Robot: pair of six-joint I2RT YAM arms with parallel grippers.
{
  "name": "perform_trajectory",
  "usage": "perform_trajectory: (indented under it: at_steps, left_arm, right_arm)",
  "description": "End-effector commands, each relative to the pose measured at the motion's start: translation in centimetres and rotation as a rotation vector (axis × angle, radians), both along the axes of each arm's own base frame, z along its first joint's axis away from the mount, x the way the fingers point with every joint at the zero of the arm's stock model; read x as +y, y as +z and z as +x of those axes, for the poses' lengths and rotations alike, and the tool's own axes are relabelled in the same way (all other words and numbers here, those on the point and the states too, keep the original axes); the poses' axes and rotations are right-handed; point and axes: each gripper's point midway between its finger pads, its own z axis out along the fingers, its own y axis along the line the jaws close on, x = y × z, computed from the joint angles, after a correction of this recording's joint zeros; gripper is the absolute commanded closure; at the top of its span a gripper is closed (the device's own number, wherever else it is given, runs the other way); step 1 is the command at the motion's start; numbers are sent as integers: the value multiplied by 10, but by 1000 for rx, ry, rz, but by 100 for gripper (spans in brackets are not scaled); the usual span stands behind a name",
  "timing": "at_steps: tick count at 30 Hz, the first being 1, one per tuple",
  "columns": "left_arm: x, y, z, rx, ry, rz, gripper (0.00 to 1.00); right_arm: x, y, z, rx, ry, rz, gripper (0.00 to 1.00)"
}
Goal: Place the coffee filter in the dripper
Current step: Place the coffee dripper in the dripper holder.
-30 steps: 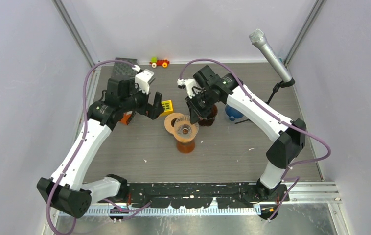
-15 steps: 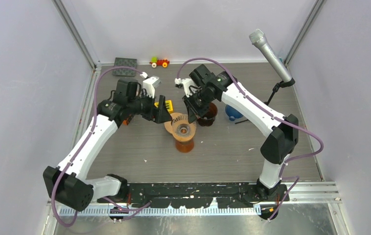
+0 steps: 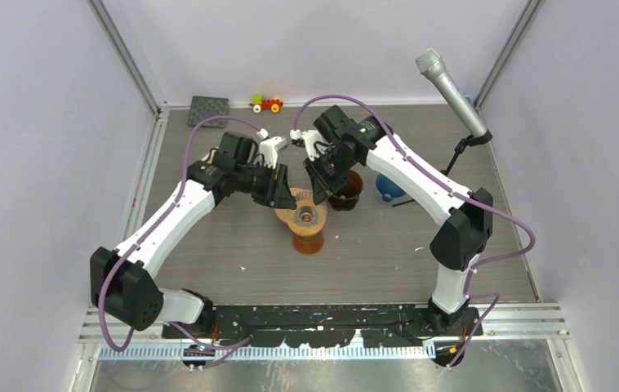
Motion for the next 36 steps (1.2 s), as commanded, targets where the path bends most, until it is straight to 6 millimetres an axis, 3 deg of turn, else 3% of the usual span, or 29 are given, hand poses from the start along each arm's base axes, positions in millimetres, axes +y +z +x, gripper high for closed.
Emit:
perform_trajectory:
  at_steps: [1,14,36]
  left_arm:
    - [-11,13,3,-34,-26,-51,65]
    - [-9,-4,5,-3,5,-30,100]
    - [4,-41,7,21,75,59,100]
  right_arm:
    - [4,3,3,-7,11,0,99]
    - [5,-7,9,37,1,3,100]
    - [7,-31,13,61,-23,-14,99]
